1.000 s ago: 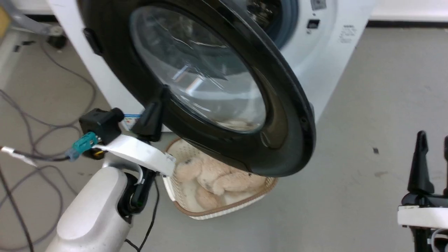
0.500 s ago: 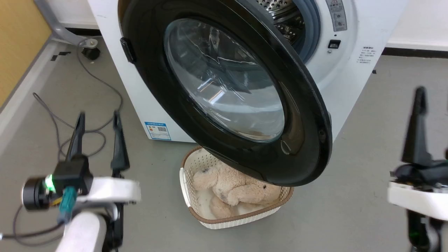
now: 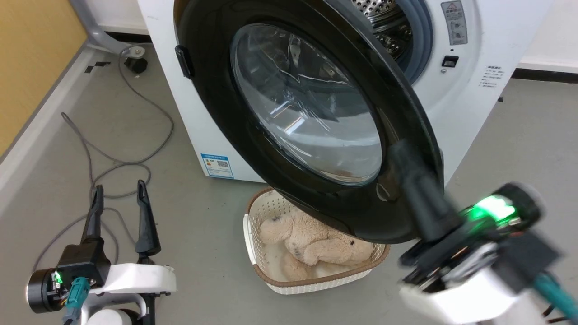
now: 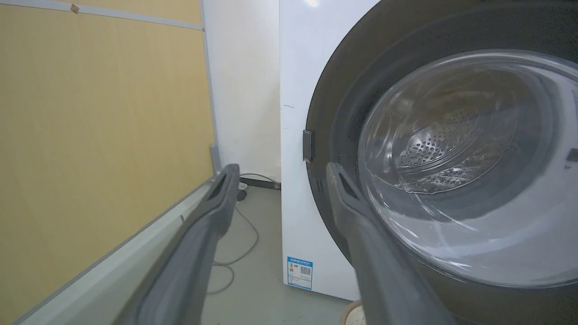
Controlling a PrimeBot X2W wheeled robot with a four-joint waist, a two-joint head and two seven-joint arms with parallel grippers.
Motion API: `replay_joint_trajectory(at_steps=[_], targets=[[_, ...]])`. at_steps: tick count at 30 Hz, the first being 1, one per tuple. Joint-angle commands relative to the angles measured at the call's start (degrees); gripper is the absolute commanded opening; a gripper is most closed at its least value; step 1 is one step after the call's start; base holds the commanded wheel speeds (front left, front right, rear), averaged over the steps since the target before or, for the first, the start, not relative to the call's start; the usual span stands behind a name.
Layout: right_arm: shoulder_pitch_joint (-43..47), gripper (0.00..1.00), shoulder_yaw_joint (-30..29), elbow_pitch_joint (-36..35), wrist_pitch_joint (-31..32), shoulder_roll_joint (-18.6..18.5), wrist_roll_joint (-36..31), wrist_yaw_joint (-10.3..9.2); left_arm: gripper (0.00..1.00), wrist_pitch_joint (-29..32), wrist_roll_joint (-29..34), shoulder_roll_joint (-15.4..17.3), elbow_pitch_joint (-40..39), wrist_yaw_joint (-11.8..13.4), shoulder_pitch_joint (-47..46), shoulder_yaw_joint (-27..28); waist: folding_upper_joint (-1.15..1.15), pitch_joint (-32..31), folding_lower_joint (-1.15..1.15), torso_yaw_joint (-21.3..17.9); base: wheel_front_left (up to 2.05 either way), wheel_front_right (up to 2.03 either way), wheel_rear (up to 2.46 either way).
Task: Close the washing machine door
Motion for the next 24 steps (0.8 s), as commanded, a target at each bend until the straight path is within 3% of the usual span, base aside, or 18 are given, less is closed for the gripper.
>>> replay_joint_trajectory(at_steps=[1,6,10,19,24], targets=[[-0.5,0.0,0.9,0.9,-0.2,-0.7,-0.1,0.05,1.0,-0.2,0.3,-0.3,-0.2,-0.4,0.5,0.3,0.0,0.2,0.0,0.1,0.0,0.0,0.0],[-0.7,0.0,7.6,7.3,-0.2,-4.8,-1.9,0.05,1.0,-0.2,1.5,-2.4,0.0,-2.3,0.1,1.6,0.0,1.3,0.0,0.3,0.0,0.0,0.0],[-0.1,0.0,8.5,11.6,-0.2,-6.2,-2.5,0.05,1.0,-0.2,2.4,-3.8,0.1,-3.5,-0.7,2.4,0.0,2.5,0.0,0.3,0.0,0.0,0.0],[1.1,0.0,2.2,16.4,-0.2,-6.9,-2.7,0.05,1.0,-0.2,3.9,-5.6,0.4,-6.0,-2.6,4.2,0.0,5.9,0.0,-0.1,0.0,0.0,0.0],[0.0,0.0,-3.6,17.7,-0.2,-5.4,-2.7,0.05,1.0,-0.2,4.6,-6.2,0.5,-7.0,-3.6,4.7,0.0,7.8,0.0,-0.3,0.0,0.0,0.0]])
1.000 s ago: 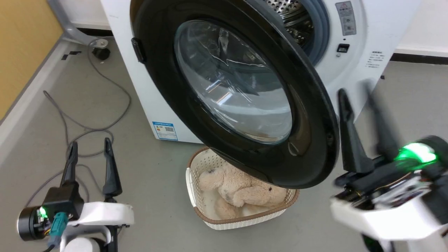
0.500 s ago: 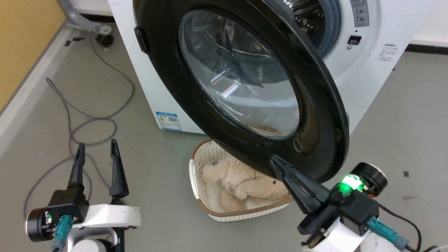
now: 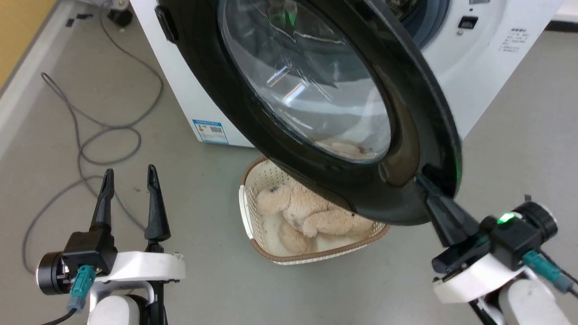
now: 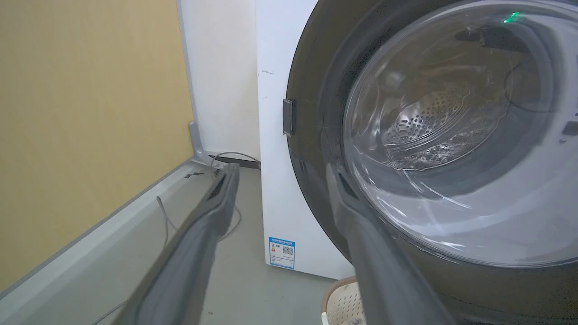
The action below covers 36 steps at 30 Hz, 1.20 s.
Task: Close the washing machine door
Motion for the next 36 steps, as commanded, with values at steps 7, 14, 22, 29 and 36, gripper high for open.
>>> replay_joint_trajectory(at_steps=[7,14,22,29,36], targets=[[-5.4,0.0,-6.4,3.0,-0.3,2.2,-0.5,0.03,1.0,-0.2,0.7,-0.8,-0.1,-1.2,-2.9,0.2,0.0,3.8,0.0,0.3,0.0,0.0,0.0],[-15.1,0.0,-12.1,7.6,-0.3,2.8,-1.4,0.03,1.0,-0.2,0.5,-1.1,-0.9,-1.7,-5.7,-0.1,0.0,9.0,0.0,1.2,0.0,0.0,0.0],[-25.1,0.0,-16.9,13.1,-0.3,2.6,-4.0,0.03,1.0,-0.2,-0.1,-1.3,-1.0,-2.1,-9.2,0.3,0.0,14.0,0.0,2.7,0.0,0.0,0.0],[-31.8,0.0,-19.0,19.2,-0.3,1.0,-6.9,0.03,1.0,-0.2,-1.4,-1.3,-1.2,-1.6,-11.0,-0.1,0.0,16.4,0.0,3.7,0.0,0.0,0.0],[-36.4,0.0,-21.2,24.3,-0.3,-0.3,-9.6,0.03,1.0,-0.2,-1.9,-1.3,-1.2,-1.1,-11.6,-0.6,0.0,17.1,0.0,4.4,0.0,0.0,0.0]])
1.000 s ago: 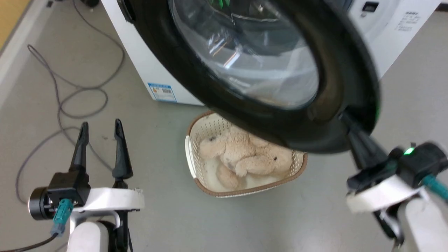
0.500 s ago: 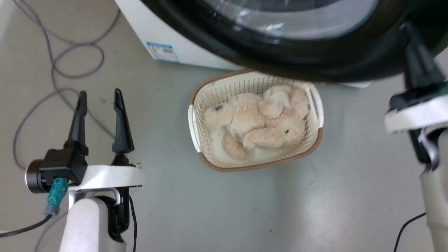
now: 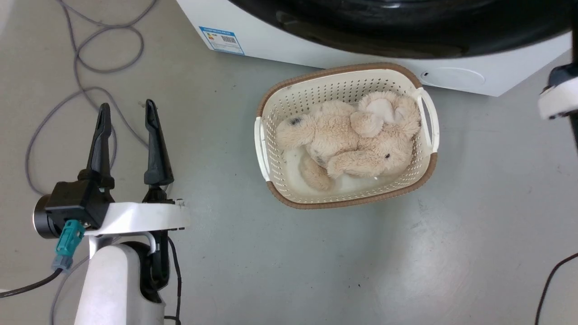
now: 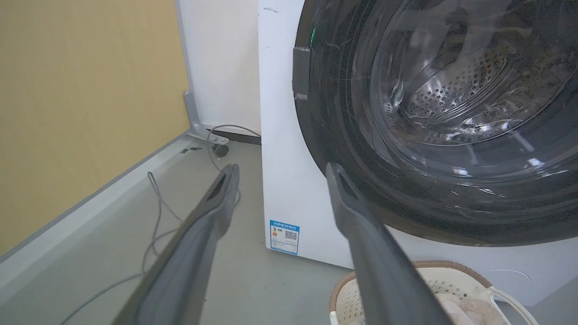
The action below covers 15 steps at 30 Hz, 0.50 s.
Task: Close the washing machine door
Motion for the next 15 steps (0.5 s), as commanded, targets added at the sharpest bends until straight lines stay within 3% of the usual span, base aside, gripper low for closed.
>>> replay_joint_trajectory(at_steps=[1,10,15], targets=[[-1.5,0.0,-0.6,0.9,-0.3,-0.7,-0.9,-0.1,1.0,-0.2,-0.2,0.0,-0.2,0.3,-1.0,-0.2,0.0,0.0,-0.01,0.1,0.0,0.0,0.0],[-2.0,0.0,-1.3,3.4,-0.3,-0.6,-2.6,-0.1,1.0,-0.2,-0.4,0.0,0.3,0.8,-0.3,-0.4,0.0,-1.7,-0.01,0.4,0.0,0.0,0.0],[2.1,0.0,-2.1,-0.4,-0.3,0.2,-1.7,-0.1,1.0,-0.2,0.1,0.0,1.1,1.0,1.3,0.2,0.0,-5.4,-0.01,-0.2,0.0,0.0,0.0]])
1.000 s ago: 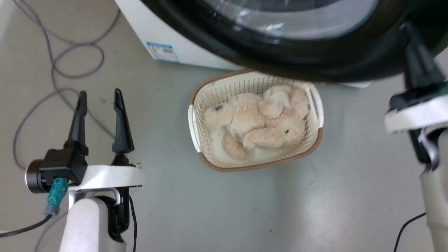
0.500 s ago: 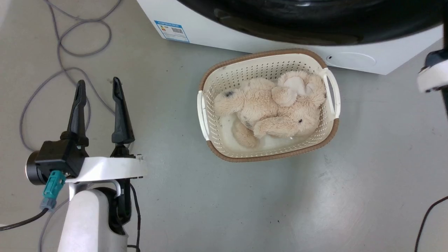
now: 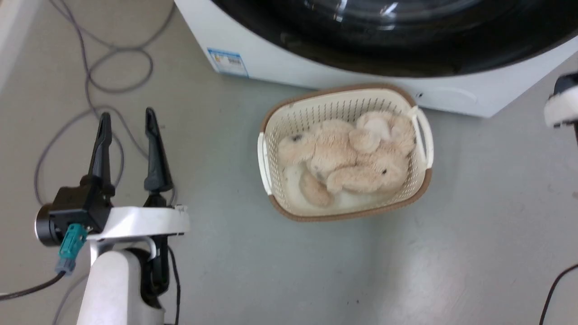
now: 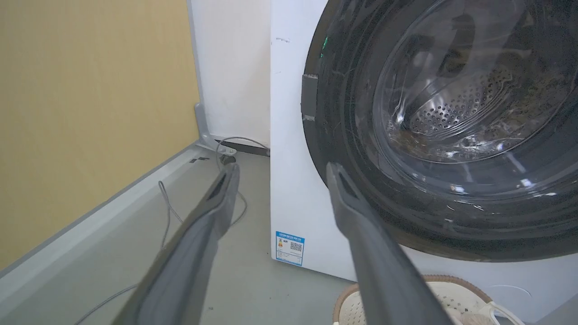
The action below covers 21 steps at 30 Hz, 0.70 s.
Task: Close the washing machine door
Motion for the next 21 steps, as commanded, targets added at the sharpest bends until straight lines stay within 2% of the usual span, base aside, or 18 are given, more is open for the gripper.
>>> replay_joint_trajectory(at_steps=[1,8,12,18,19,20,21], targets=[[2.4,0.0,-0.4,-2.2,-0.3,0.6,0.4,-0.05,1.0,-0.2,0.4,0.0,0.3,0.2,1.2,0.4,0.0,-2.4,0.0,-0.7,0.0,0.0,0.0],[9.7,0.0,-2.8,-14.5,-0.3,3.6,0.5,-0.05,1.0,-0.2,2.0,0.0,1.0,-0.2,4.3,1.9,0.0,-8.2,0.0,-3.7,0.0,0.0,0.0],[14.0,0.0,-0.6,-21.1,-0.3,5.1,1.3,-0.05,1.0,-0.2,2.5,0.0,1.8,-0.4,6.1,2.4,0.0,-11.2,0.0,-5.8,0.0,0.0,0.0],[20.5,0.0,0.4,-25.8,-0.3,7.2,3.4,-0.05,1.0,-0.2,2.8,0.0,2.7,0.1,8.9,2.0,0.0,-15.7,0.0,-8.0,0.0,0.0,0.0],[21.8,0.08,0.8,-26.0,-0.3,7.5,4.0,-0.05,1.0,-0.2,2.8,0.0,2.9,0.3,9.3,2.0,0.0,-16.4,0.0,-8.3,0.0,0.0,0.0],[23.0,0.22,1.3,-26.2,-0.3,7.6,4.1,-0.05,1.0,-0.2,2.8,0.0,3.0,0.4,9.7,1.9,0.0,-17.0,0.0,-8.6,0.0,0.0,0.0],[24.2,0.44,1.5,-26.1,-0.3,7.8,4.4,-0.05,1.0,-0.2,2.9,0.0,3.1,0.6,10.1,1.9,0.0,-17.7,0.0,-9.0,0.0,0.0,0.0]])
